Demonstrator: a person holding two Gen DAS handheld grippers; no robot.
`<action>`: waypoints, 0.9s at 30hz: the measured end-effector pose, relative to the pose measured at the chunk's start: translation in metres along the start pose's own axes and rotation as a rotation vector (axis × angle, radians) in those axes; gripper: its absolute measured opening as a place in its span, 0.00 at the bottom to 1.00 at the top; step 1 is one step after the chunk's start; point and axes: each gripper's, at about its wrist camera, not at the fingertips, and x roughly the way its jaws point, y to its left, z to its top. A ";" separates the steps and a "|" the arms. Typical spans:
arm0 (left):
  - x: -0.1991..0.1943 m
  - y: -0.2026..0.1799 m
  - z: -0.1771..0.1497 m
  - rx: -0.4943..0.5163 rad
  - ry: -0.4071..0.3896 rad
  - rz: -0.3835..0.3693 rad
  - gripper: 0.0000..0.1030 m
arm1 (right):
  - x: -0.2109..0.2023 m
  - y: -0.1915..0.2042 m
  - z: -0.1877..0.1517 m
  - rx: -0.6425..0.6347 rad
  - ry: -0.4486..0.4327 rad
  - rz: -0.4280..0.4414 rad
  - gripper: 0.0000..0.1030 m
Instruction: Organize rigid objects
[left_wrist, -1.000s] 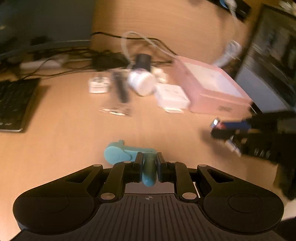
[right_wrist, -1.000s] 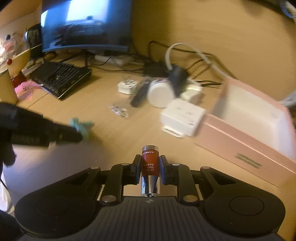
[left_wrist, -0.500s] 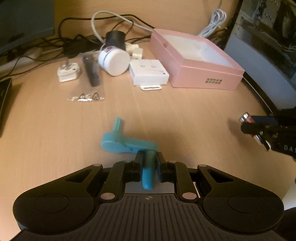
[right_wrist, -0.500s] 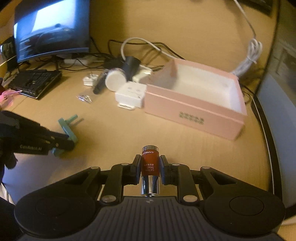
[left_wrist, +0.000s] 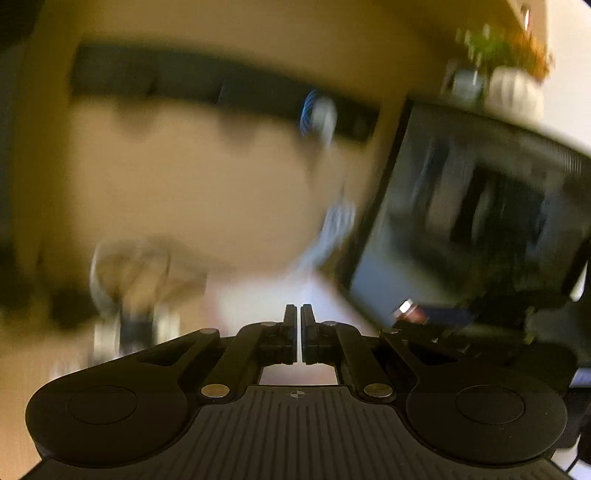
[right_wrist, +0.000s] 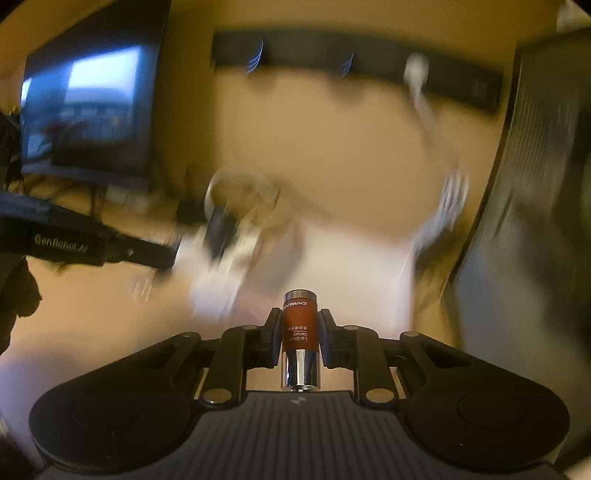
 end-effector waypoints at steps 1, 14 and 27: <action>0.006 -0.001 0.015 0.002 -0.021 -0.001 0.06 | 0.004 -0.006 0.015 -0.002 -0.034 -0.012 0.19; 0.016 0.075 -0.062 -0.285 0.264 0.276 0.12 | 0.059 -0.006 0.009 0.051 0.126 0.303 0.53; -0.043 0.082 -0.119 -0.373 0.337 0.287 0.12 | 0.097 0.130 -0.080 -0.217 0.345 0.445 0.41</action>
